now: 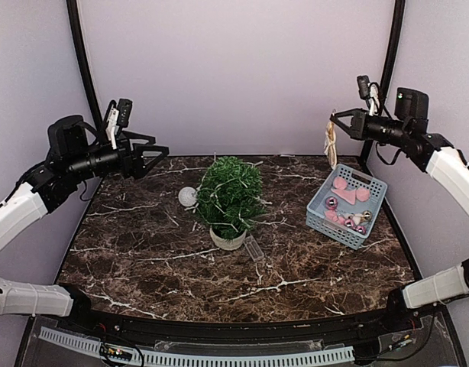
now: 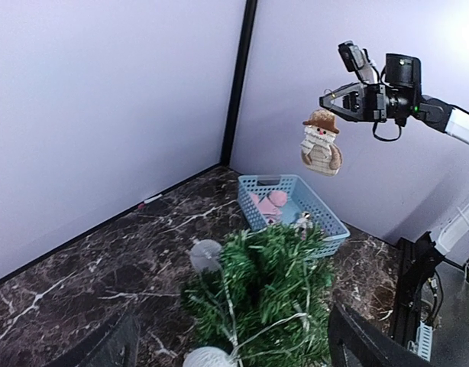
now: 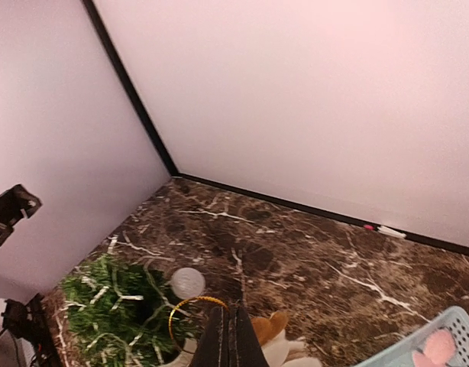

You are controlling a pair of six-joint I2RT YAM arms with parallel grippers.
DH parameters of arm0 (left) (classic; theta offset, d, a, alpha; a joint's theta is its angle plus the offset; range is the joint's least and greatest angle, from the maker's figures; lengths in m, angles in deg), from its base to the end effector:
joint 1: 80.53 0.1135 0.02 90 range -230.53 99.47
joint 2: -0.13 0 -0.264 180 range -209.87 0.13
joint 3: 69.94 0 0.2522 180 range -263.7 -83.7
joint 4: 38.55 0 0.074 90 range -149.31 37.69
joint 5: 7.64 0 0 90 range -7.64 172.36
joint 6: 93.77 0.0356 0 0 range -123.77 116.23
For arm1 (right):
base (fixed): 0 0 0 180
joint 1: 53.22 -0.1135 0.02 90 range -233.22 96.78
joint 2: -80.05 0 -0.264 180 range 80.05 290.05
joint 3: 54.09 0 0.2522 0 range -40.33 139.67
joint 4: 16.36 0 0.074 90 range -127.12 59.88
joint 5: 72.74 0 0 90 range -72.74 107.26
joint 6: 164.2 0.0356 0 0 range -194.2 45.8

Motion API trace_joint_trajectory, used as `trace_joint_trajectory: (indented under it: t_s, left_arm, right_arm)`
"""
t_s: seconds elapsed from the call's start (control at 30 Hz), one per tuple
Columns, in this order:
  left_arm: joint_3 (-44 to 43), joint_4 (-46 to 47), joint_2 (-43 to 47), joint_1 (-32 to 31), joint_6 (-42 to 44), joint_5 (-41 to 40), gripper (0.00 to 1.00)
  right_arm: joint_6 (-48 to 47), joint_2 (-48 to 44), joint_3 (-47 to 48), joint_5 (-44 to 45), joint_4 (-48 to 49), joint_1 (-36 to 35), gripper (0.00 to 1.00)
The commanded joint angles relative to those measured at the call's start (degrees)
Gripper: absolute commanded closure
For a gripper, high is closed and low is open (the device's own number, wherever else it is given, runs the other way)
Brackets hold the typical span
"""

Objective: Decorate the small christmas tree
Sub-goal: Pass from the right arm to the left

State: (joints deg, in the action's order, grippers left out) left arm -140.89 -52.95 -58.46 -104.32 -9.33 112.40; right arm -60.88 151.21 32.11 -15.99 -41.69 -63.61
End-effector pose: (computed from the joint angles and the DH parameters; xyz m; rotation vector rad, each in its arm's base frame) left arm 0.2065 -0.1105 0.3891 0.6667 1.5238 -0.8116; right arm 0.2723 0.0698 0.4103 -0.3884 1.7474 0.8054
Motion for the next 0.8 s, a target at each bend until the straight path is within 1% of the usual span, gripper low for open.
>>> trace_joint_trajectory:
  t_s: [0.0, 0.27, 0.4, 0.6, 0.77]
  left_arm:
    - [-2.91, 6.25, -3.13, -4.65, -2.03, 3.38, 0.12]
    - [-8.19, 9.46, -9.39, -13.08, -1.37, 4.34, 0.12]
    - [-12.13, 10.33, -13.08, -16.14, -1.01, 7.10, 0.12]
    - [-17.10, 9.10, -18.62, -20.04, 0.80, 11.00, 0.11]
    - [-19.68, 7.15, -22.26, -23.24, 2.26, 15.02, 0.11]
  right_arm:
    - [2.64, -0.59, 3.20, -8.67, 5.31, -4.41, 1.00]
    - [3.32, 1.05, 5.88, -17.25, 8.50, -14.74, 1.00]
    - [4.77, 2.68, 7.07, -22.07, 11.18, -18.86, 1.00]
    - [5.11, 6.05, 10.27, -26.12, 11.32, -23.84, 1.00]
    - [5.44, 9.08, 12.40, -29.02, 13.38, -27.65, 1.00]
